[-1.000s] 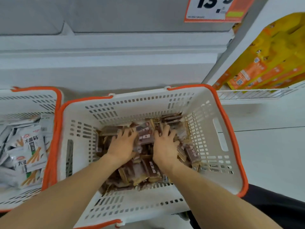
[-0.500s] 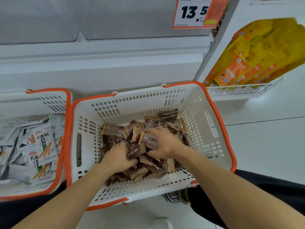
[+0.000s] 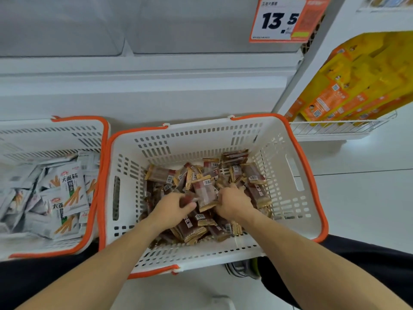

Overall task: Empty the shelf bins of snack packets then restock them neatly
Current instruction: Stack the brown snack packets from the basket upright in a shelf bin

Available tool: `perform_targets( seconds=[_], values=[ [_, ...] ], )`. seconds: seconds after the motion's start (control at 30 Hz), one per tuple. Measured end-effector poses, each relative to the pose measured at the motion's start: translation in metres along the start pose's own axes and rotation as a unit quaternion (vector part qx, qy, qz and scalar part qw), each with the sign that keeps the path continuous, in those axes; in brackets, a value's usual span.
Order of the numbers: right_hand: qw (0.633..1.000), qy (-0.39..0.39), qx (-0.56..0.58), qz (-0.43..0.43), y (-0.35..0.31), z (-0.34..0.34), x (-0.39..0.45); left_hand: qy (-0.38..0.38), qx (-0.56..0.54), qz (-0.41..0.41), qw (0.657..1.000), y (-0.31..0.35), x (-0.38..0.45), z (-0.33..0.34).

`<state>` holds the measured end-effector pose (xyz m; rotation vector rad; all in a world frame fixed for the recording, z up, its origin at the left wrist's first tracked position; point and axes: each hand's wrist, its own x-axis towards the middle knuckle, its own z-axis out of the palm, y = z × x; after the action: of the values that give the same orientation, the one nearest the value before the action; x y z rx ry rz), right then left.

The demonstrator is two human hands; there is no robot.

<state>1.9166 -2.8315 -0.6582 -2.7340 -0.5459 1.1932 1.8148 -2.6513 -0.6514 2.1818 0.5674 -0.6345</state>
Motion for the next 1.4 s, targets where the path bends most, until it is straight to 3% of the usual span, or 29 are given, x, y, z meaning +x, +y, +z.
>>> perform_targets(
  seconds=[0.13,0.23,0.3,0.43,0.57,0.67,0.83,0.93,0.97,1.03,1.07,1.13,1.27,1.33,1.4],
  values=[
    [0.994,0.083,-0.010,-0.071,-0.021,0.004,0.004,0.060,-0.103,-0.052,0.992,0.006,-0.008,-0.031],
    [0.984,0.063,-0.063,-0.154,-0.026,0.014,0.013,0.030,-0.312,-0.132,0.941,0.010,-0.025,-0.049],
    [0.983,0.066,-0.069,-0.157,-0.026,0.018,0.015,0.034,-0.372,-0.147,0.916,0.012,-0.037,-0.062],
    [0.985,-0.005,0.082,-0.152,-0.046,-0.006,-0.013,0.093,-0.242,-0.098,0.961,0.015,-0.057,-0.092],
    [0.934,-0.074,0.331,-0.115,-0.073,-0.079,-0.054,0.116,-0.109,-0.024,0.987,0.040,-0.079,-0.133],
    [0.927,-0.016,0.343,-0.153,-0.090,-0.148,-0.086,0.104,-0.010,0.047,0.993,0.072,-0.103,-0.175],
    [0.882,-0.037,0.411,-0.226,-0.100,-0.248,-0.166,0.027,-0.127,0.143,0.981,0.133,-0.153,-0.244],
    [0.840,-0.012,0.475,-0.262,-0.095,-0.273,-0.196,0.005,-0.305,0.181,0.935,0.152,-0.174,-0.260],
    [0.823,-0.002,0.499,-0.271,-0.094,-0.275,-0.201,0.029,-0.336,0.188,0.922,0.154,-0.178,-0.260],
    [0.801,0.015,0.529,-0.279,-0.090,-0.273,-0.198,0.138,-0.291,0.213,0.923,0.153,-0.179,-0.255],
    [0.802,0.023,0.530,-0.275,-0.090,-0.270,-0.194,0.187,-0.251,0.229,0.922,0.154,-0.178,-0.254],
    [0.812,0.023,0.520,-0.265,-0.096,-0.265,-0.188,0.217,-0.233,0.257,0.912,0.156,-0.173,-0.256],
    [0.777,0.006,0.565,-0.276,-0.115,-0.256,-0.179,0.184,-0.266,0.229,0.918,0.150,-0.160,-0.263],
    [0.784,0.027,0.555,-0.276,-0.120,-0.254,-0.175,0.158,-0.274,0.191,0.929,0.149,-0.159,-0.261],
    [0.790,0.053,0.548,-0.269,-0.124,-0.254,-0.171,0.142,-0.355,0.150,0.912,0.148,-0.160,-0.258]
  ],
)
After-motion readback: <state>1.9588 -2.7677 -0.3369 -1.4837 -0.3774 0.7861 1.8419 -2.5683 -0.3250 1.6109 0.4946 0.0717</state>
